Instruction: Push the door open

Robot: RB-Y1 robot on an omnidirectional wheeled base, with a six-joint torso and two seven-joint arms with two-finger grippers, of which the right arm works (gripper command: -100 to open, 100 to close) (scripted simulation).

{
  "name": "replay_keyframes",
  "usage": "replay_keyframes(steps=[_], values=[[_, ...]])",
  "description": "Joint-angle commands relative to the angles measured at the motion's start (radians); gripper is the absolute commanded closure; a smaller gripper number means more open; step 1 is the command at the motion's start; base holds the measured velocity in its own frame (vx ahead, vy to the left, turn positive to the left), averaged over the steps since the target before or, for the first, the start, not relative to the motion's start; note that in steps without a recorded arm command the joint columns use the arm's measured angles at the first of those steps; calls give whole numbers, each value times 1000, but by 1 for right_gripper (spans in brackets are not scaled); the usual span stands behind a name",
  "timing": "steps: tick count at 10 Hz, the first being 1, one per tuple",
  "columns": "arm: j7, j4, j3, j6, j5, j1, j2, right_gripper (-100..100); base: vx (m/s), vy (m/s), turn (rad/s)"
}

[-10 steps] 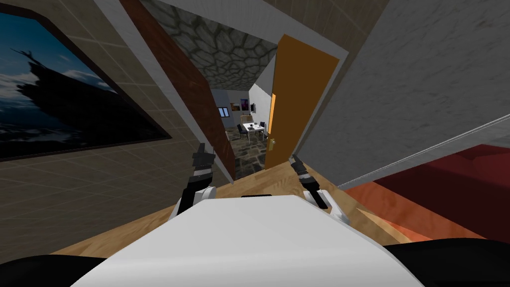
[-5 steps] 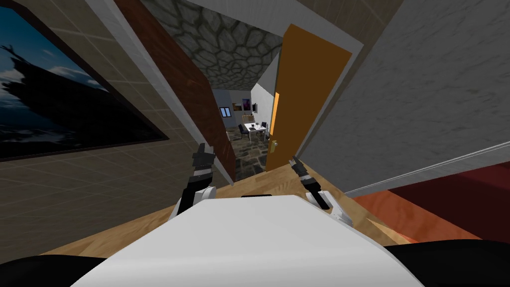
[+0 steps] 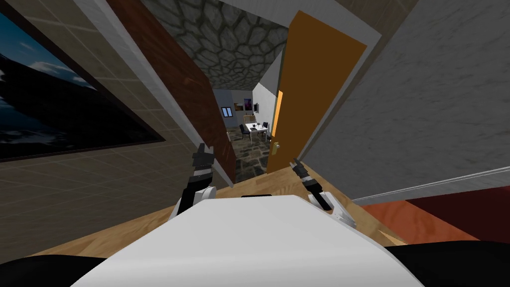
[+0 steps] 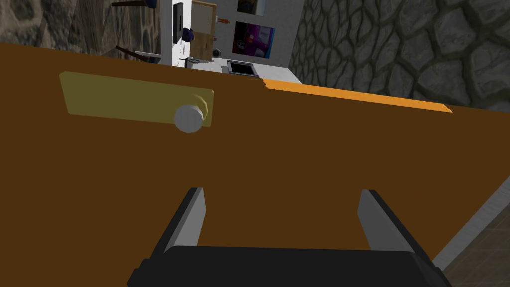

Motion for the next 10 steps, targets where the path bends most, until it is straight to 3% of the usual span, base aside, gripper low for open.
replay_keyframes(steps=[1,10], values=[[-33,27,-9,-8,17,-6,-9,-100,89,-17,49],[-209,196,-59,-61,116,-45,-56,-100,115,-27,53]])
